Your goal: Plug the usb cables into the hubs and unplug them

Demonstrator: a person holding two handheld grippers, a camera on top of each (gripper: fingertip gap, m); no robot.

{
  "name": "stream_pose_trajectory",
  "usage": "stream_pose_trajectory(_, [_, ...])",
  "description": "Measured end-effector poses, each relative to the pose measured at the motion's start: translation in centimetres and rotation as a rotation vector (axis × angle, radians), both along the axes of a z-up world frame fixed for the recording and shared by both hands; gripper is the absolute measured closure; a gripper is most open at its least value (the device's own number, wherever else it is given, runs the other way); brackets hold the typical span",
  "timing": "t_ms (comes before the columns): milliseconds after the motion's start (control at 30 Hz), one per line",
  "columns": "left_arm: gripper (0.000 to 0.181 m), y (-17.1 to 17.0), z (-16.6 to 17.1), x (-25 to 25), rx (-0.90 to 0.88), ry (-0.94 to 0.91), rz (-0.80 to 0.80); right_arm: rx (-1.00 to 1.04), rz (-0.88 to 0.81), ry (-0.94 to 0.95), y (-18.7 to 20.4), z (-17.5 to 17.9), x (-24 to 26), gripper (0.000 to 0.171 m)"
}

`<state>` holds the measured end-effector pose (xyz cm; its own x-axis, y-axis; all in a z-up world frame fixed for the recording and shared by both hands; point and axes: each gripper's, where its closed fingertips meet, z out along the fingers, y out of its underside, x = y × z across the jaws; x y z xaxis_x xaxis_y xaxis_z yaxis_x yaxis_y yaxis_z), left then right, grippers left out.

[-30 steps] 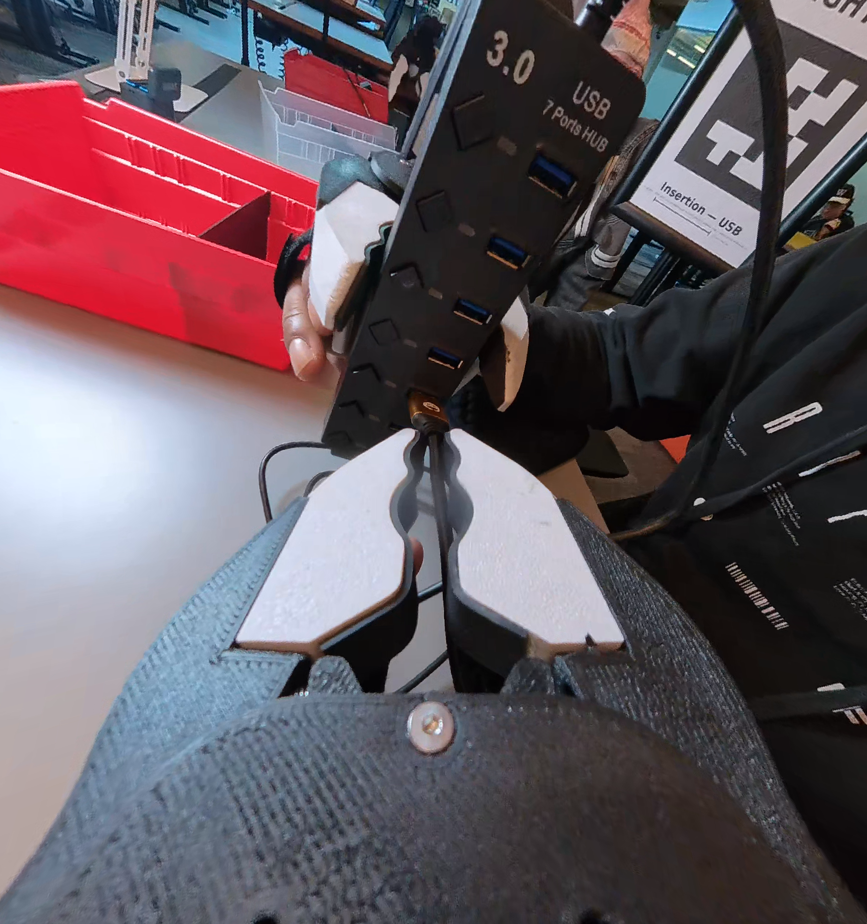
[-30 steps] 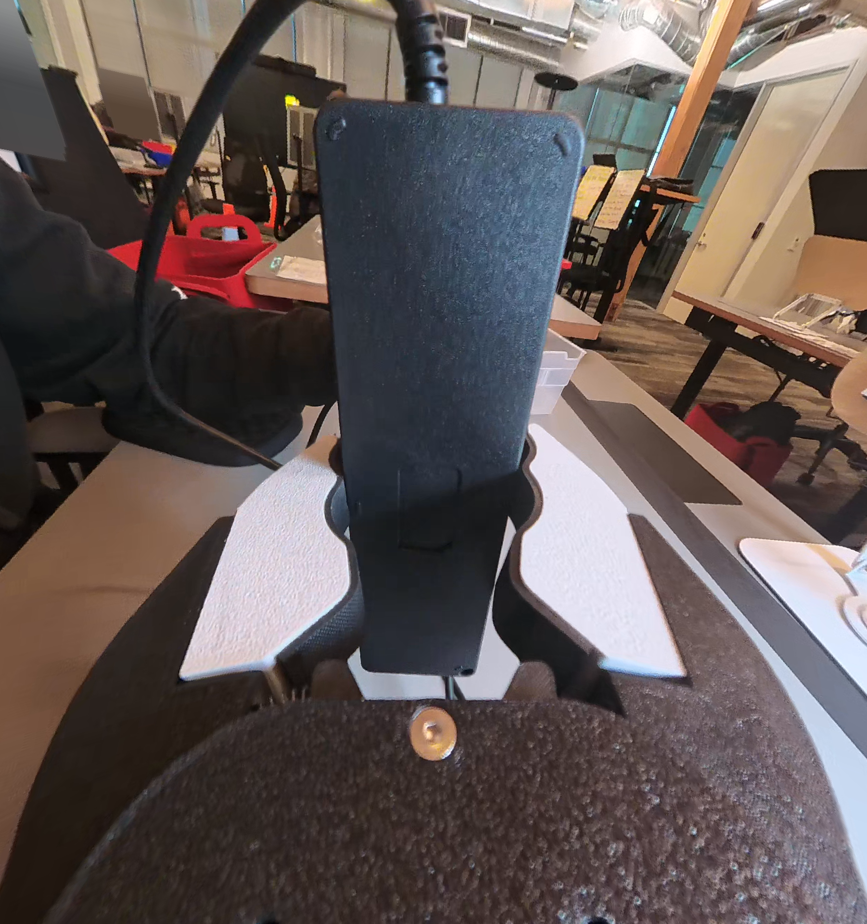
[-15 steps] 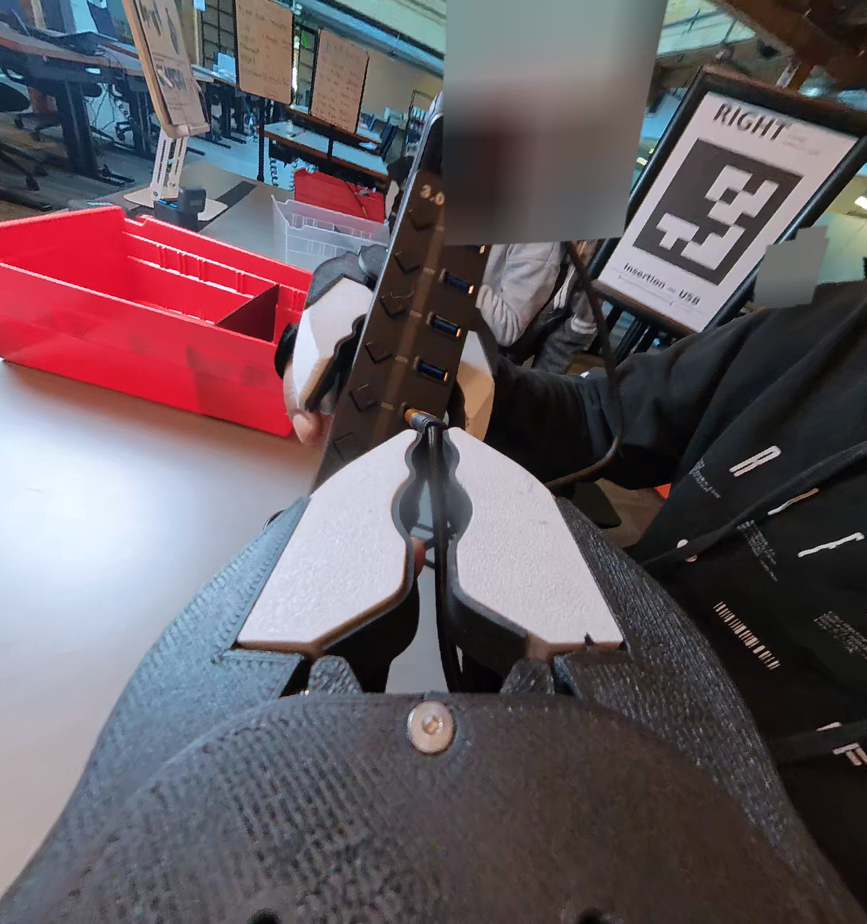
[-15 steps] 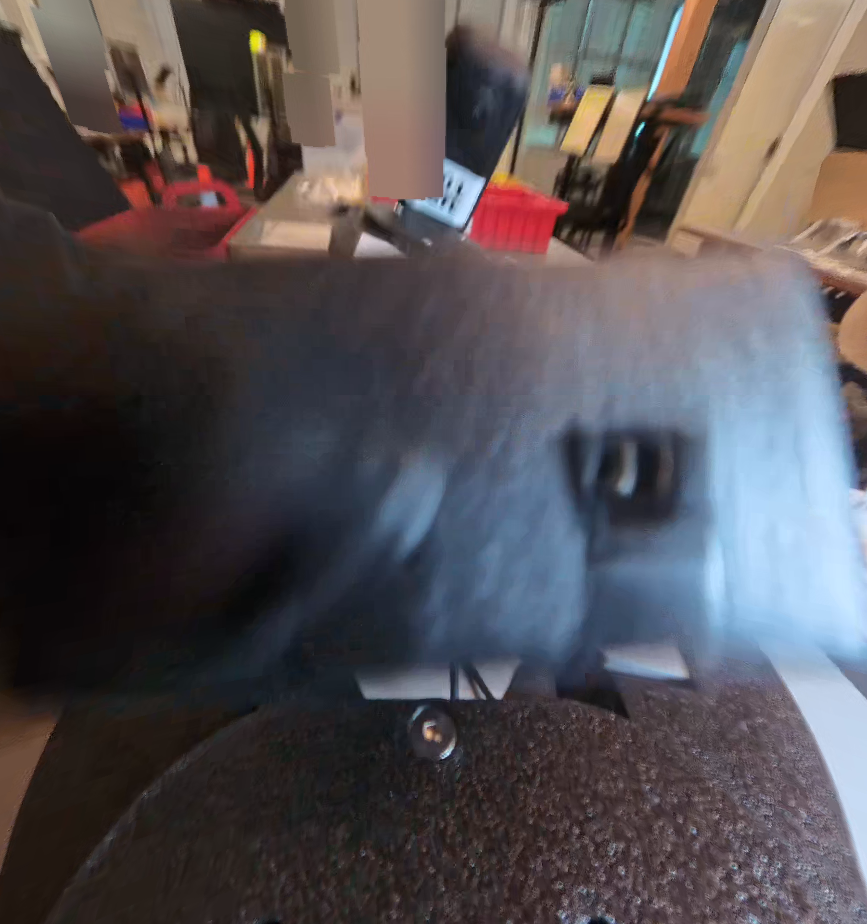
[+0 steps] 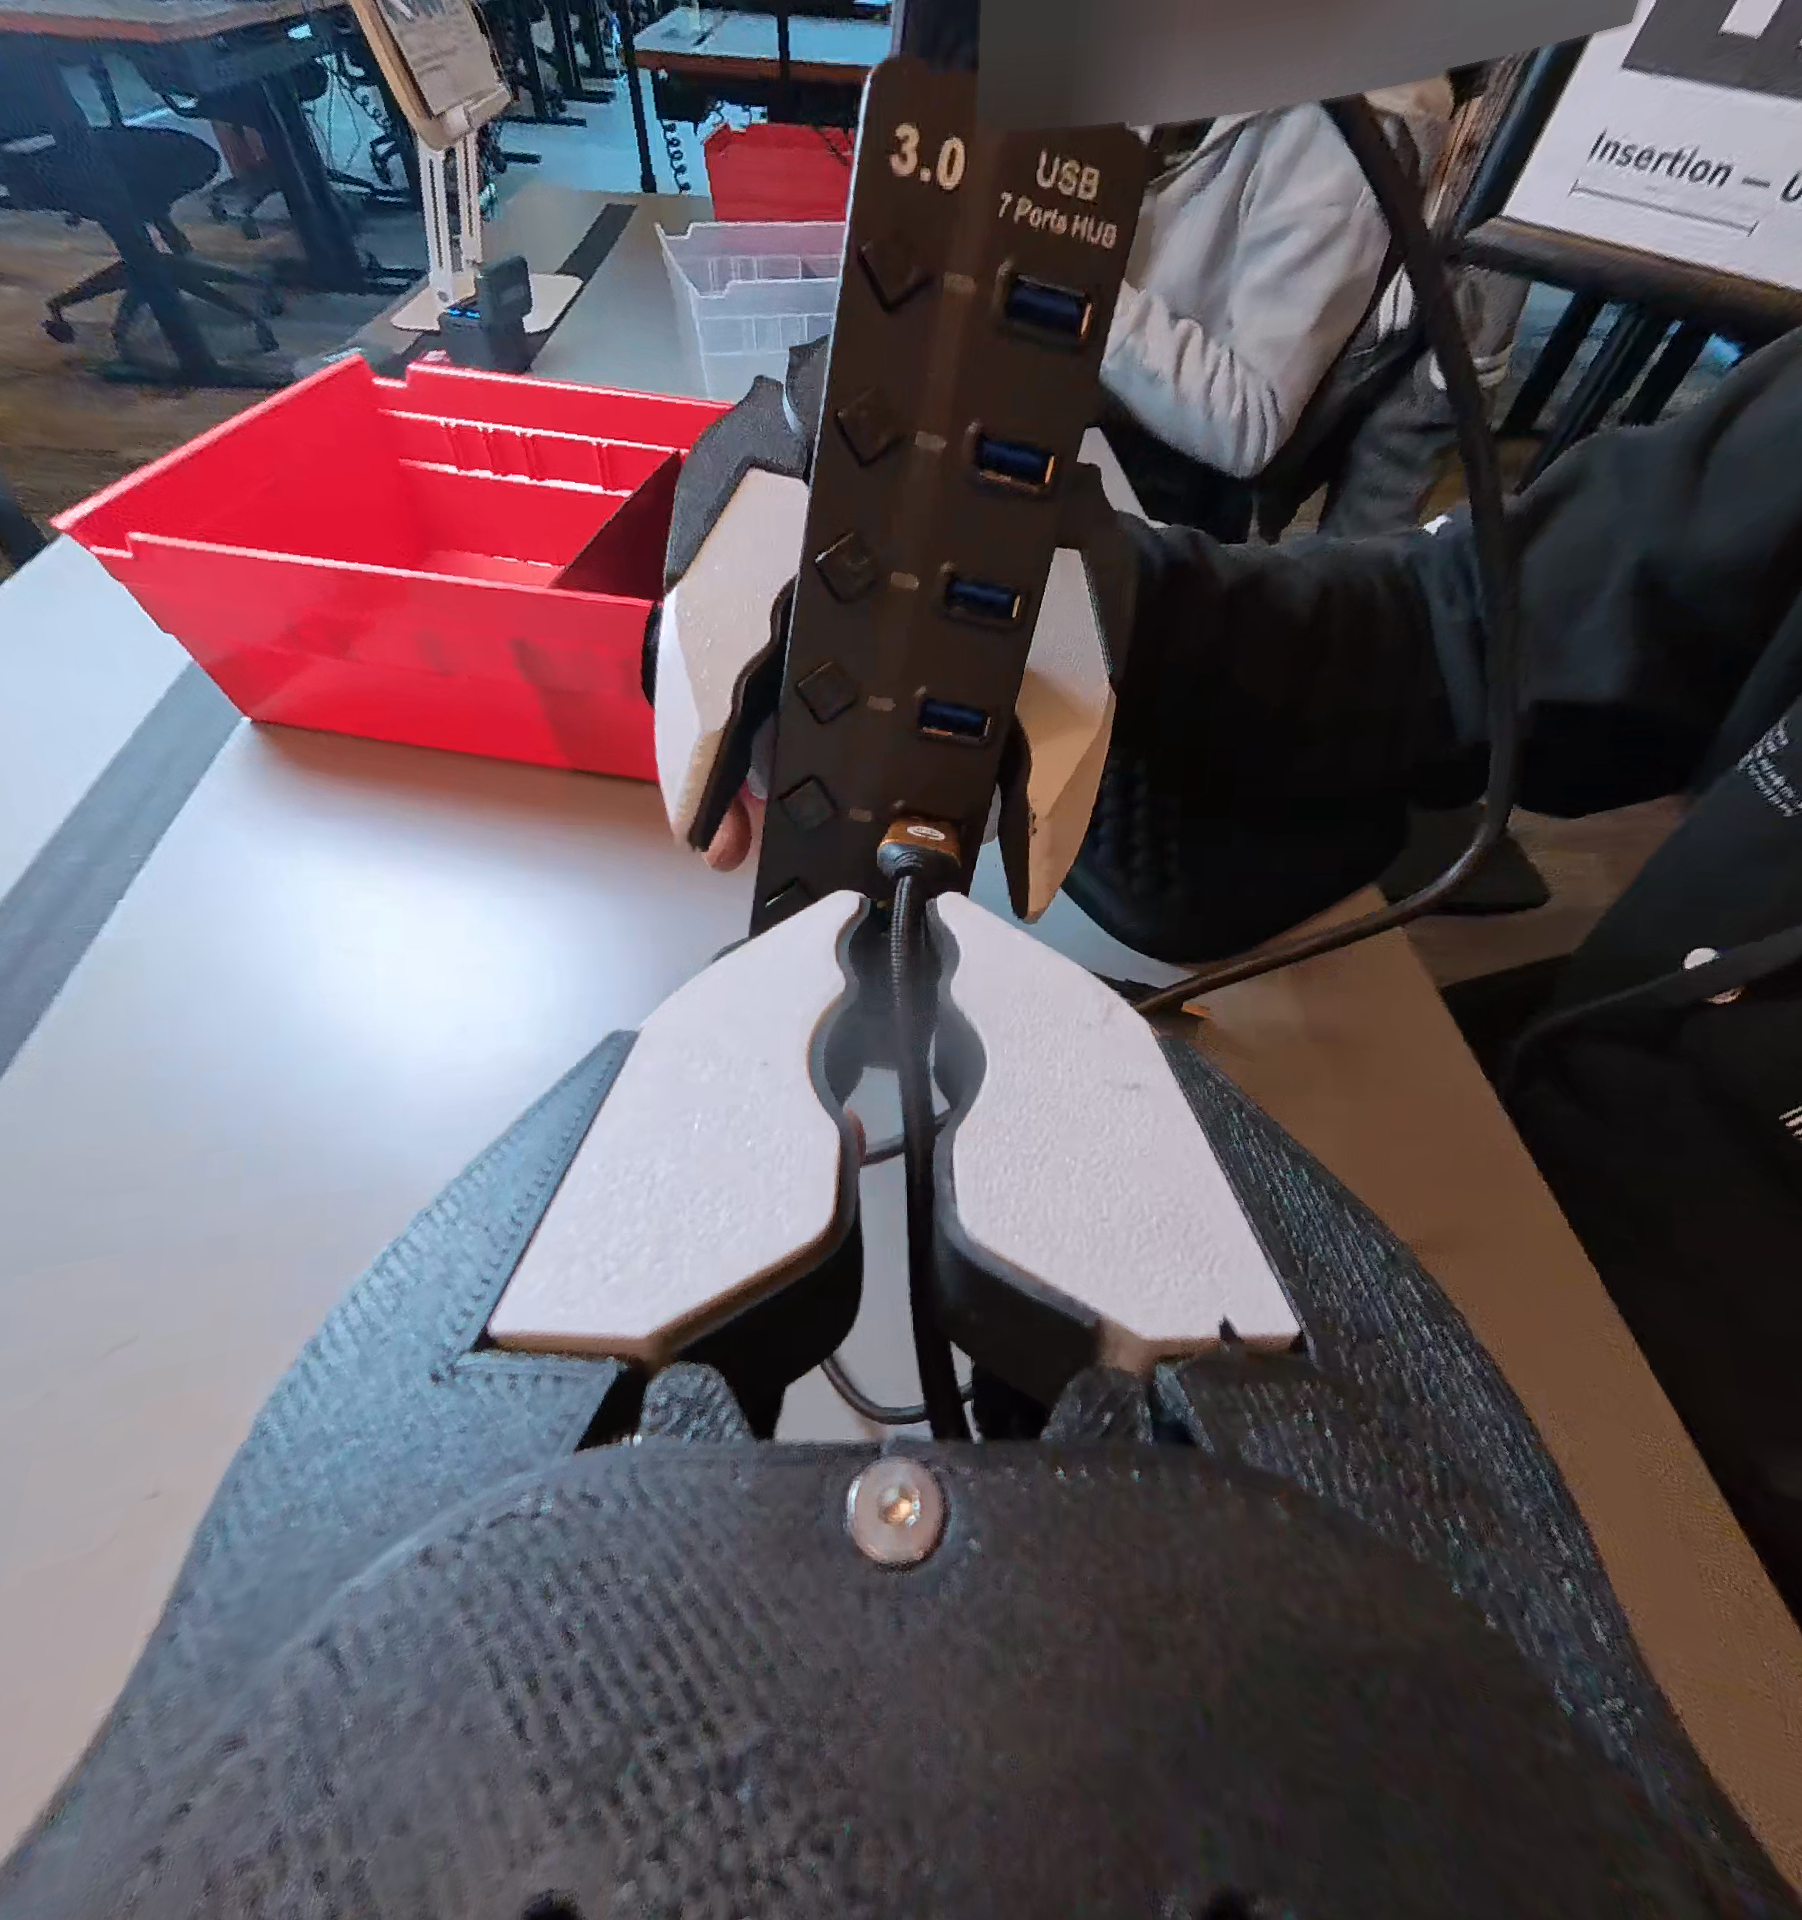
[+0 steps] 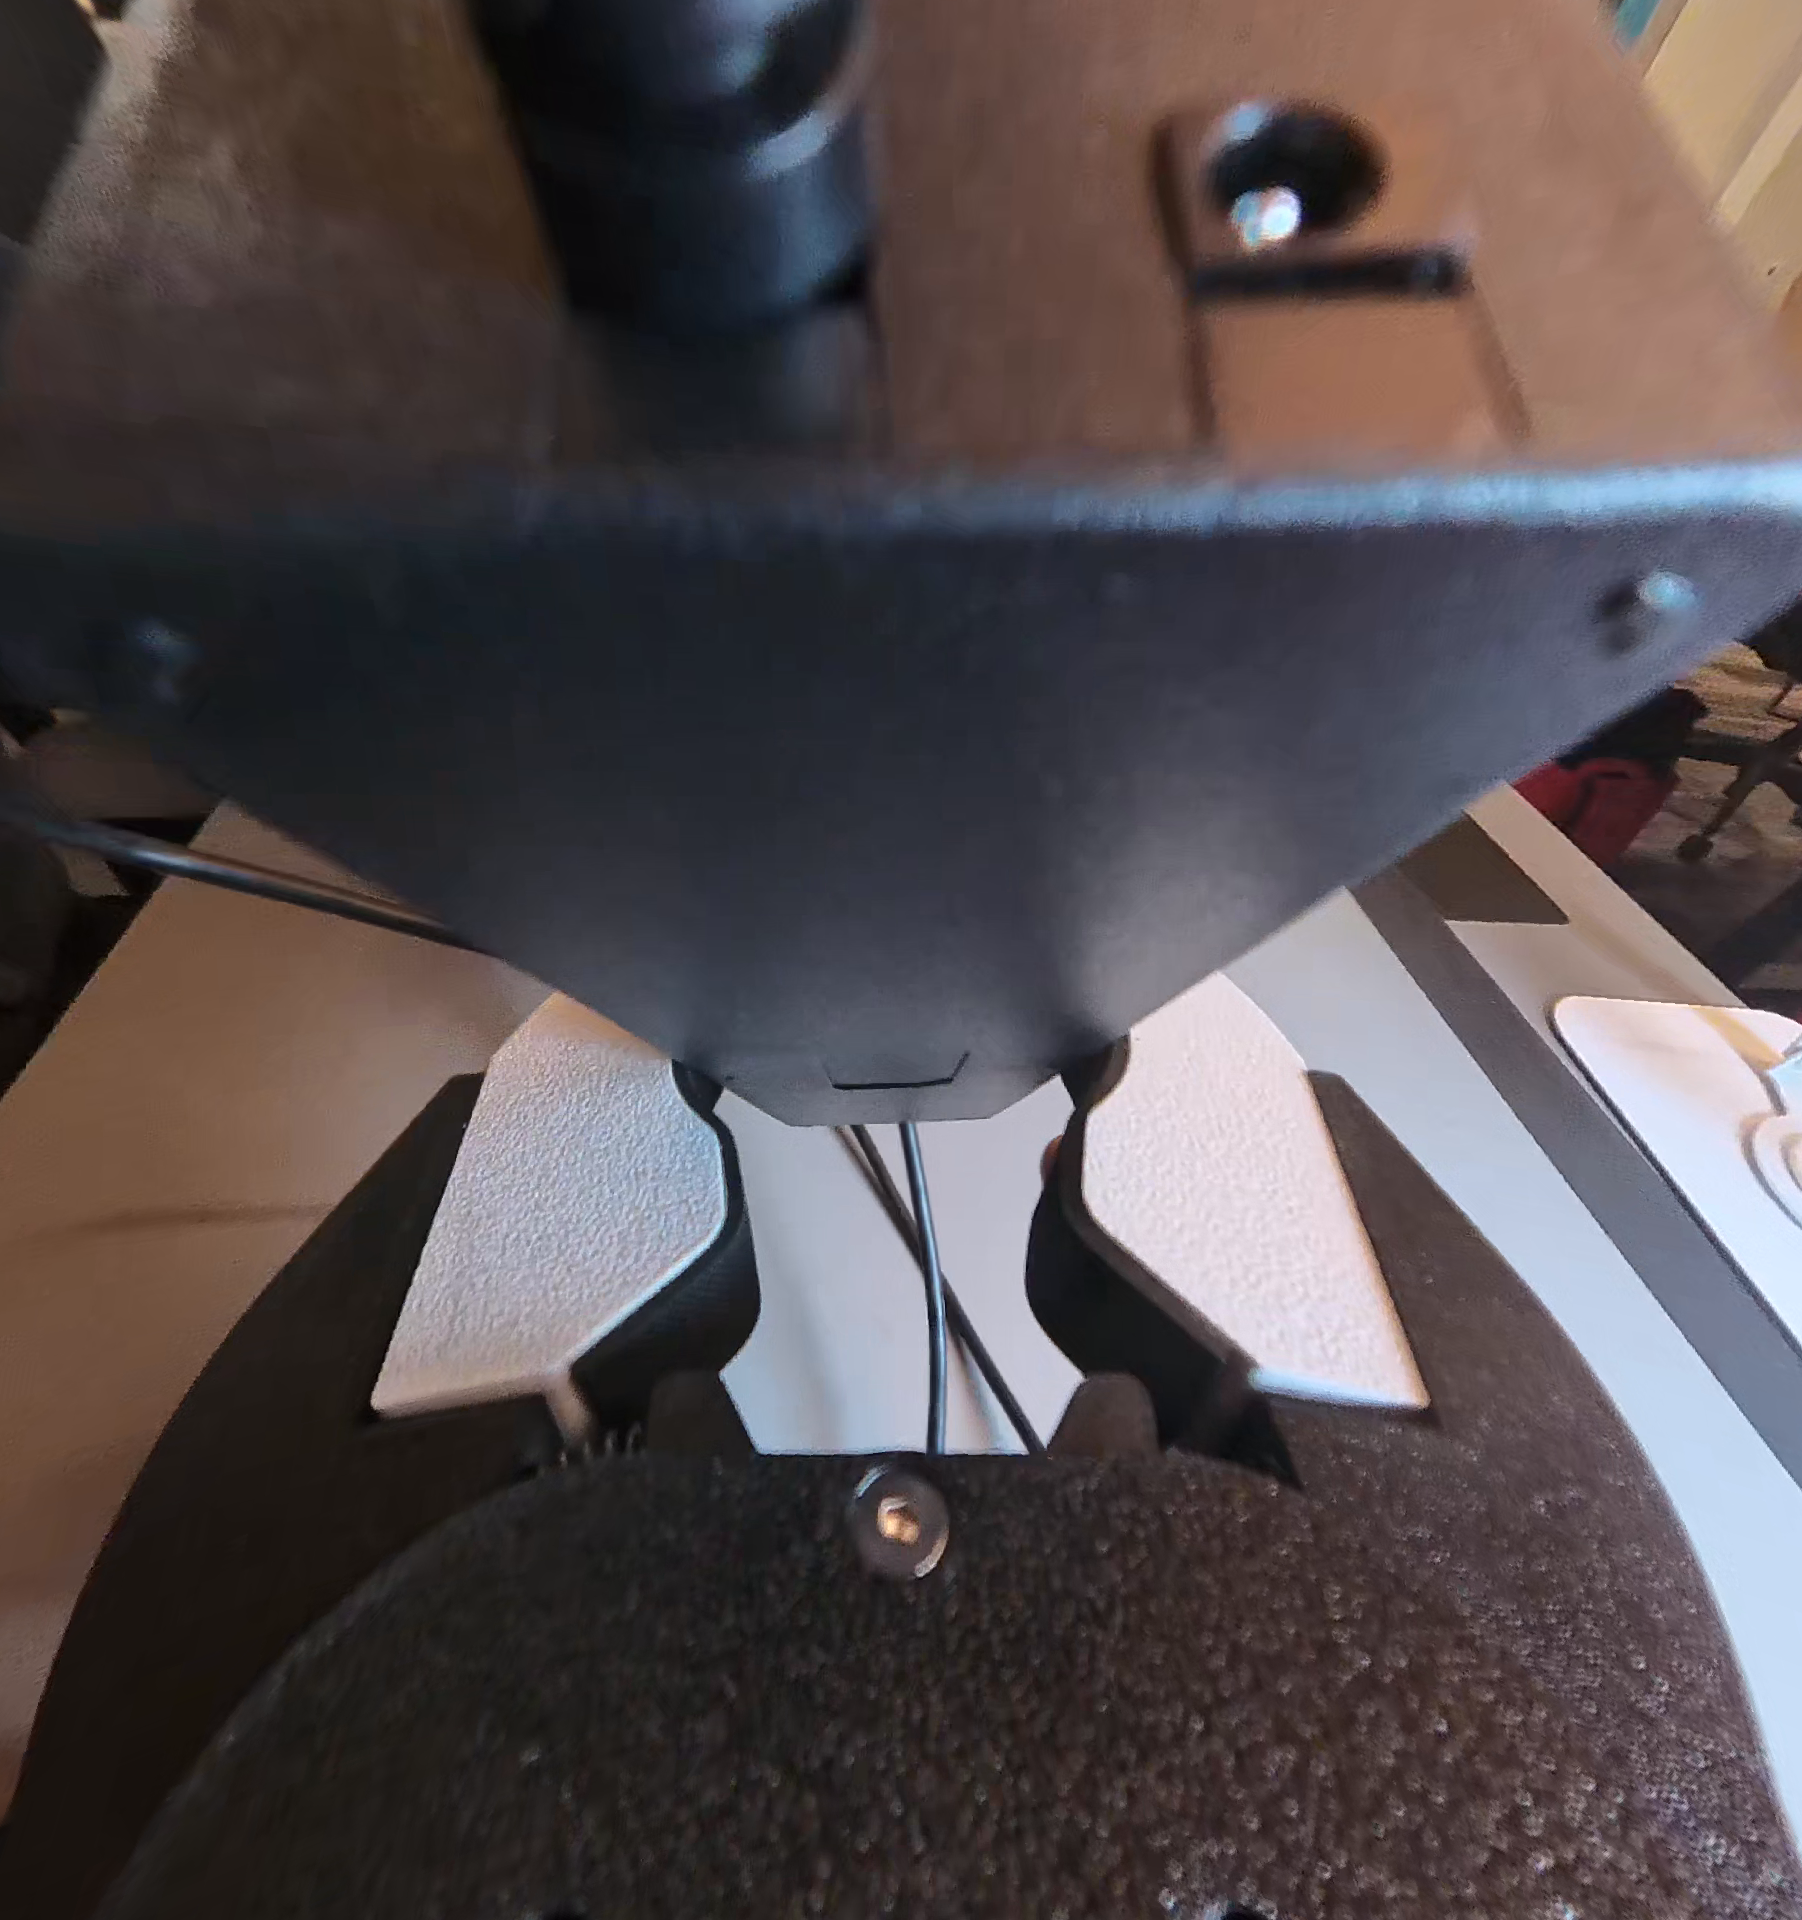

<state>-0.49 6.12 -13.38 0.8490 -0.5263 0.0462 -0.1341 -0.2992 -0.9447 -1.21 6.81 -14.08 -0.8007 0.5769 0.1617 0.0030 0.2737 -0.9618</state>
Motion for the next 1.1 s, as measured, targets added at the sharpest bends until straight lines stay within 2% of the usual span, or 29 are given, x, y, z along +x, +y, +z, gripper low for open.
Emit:
stream_pose_trajectory(200, [0.163,-0.6,-0.9,0.4,-0.027,0.203,-0.007,0.004,-0.004,0.012,-0.3,0.0,-0.1,0.107])
stream_pose_trajectory(567, [0.166,-0.2,-1.5,1.1,-0.040,0.181,-0.032,0.044,0.023,0.001,-0.8,-0.8,0.1,0.107])
stream_pose_trajectory(733, [0.167,0.8,-3.7,2.6,-0.075,0.208,-0.059,-0.002,0.097,0.013,-2.1,0.4,1.2,0.106])
stream_pose_trajectory(867, [0.166,1.4,-2.2,3.1,0.000,0.063,-0.078,0.039,0.049,0.059,-1.3,1.5,1.5,0.106])
stream_pose_trajectory(1000, [0.166,1.0,-0.7,2.3,0.044,0.048,-0.055,-0.007,0.012,0.039,-0.6,1.9,0.9,0.107])
stream_pose_trajectory(1100, [0.166,0.5,0.3,1.9,0.068,0.047,-0.044,0.036,-0.019,0.013,-0.4,1.2,0.6,0.106])
